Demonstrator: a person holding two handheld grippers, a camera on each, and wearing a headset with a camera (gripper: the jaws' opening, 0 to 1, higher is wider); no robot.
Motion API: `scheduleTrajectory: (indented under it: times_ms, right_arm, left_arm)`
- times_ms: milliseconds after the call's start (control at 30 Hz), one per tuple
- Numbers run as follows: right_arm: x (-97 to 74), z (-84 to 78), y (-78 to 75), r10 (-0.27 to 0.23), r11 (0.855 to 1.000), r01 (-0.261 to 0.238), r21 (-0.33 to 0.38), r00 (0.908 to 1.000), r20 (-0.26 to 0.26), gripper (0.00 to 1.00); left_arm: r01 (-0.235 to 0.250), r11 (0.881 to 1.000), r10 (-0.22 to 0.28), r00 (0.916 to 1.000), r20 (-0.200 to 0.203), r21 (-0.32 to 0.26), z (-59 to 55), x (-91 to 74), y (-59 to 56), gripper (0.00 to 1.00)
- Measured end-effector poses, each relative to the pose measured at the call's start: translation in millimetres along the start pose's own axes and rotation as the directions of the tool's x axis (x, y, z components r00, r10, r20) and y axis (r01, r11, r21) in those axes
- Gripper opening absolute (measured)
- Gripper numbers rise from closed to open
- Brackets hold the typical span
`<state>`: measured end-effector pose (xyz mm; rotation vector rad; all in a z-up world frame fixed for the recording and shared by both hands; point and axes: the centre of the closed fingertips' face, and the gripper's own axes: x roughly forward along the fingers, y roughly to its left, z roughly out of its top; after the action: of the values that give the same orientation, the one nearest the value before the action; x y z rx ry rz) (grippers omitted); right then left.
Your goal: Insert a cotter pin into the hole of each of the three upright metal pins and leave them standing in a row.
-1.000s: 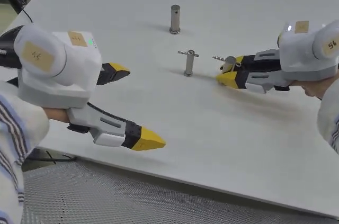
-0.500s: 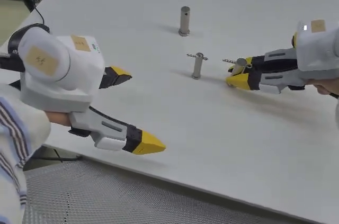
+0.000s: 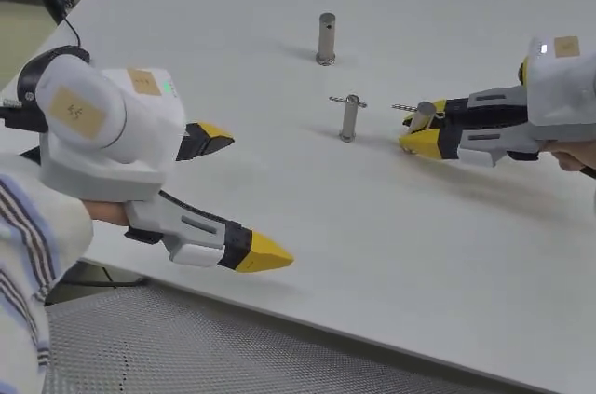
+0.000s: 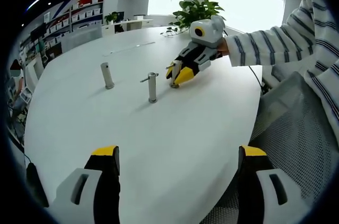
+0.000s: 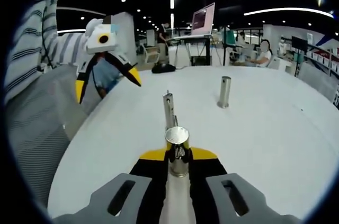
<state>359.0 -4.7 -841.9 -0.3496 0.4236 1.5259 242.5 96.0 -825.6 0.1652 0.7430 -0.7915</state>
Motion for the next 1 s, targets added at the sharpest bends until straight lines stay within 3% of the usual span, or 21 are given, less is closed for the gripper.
scheduleTrajectory:
  times_ms: [300, 400, 467, 533, 667, 1000]
  right_arm:
    - [-4.0, 5.7, 6.6, 0.017, 1.0, -0.017, 0.021, 0.9997, 0.02, 0.24]
    - [-6.7, 5.2, 7.3, -0.006, 1.0, 0.006, 0.03, 0.9997, 0.023, 0.26]
    - [-9.7, 2.9, 3.8, -0.048, 0.998, 0.048, 0.029, 0.9987, 0.016, 0.26]
    - [-13.4, 3.7, 3.9, -0.067, 0.996, 0.065, 0.055, 0.997, 0.037, 0.28]
    - [-20.4, 2.4, 9.1, -0.082, 0.994, 0.079, 0.069, 0.9958, 0.04, 0.33]
    - [-40.7, 2.5, 19.6, -0.138, 0.982, 0.131, 0.134, 0.9894, 0.045, 0.52]
  left_arm:
    - [-0.001, 1.0, 0.001, 0.9998, 0.017, 0.001, 6.2, -1.9, 1.9, 0.93]
    - [-0.003, 1.0, 0.003, 0.9996, 0.029, -0.004, 9.9, -1.7, 3.7, 0.93]
    - [-0.008, 1.0, 0.008, 0.999, 0.043, 0.005, 14.1, -2.3, 5.1, 0.92]
    - [-0.017, 1.0, 0.016, 0.998, 0.062, 0.01, 19.6, -2.9, 7.2, 0.92]
    - [-0.01, 1.0, 0.01, 0.9955, 0.094, 0.004, 29.0, -2.4, 9.4, 0.93]
    - [0.003, 1.0, -0.006, 0.9944, 0.105, 0.027, 40.1, 5.2, 11.0, 0.96]
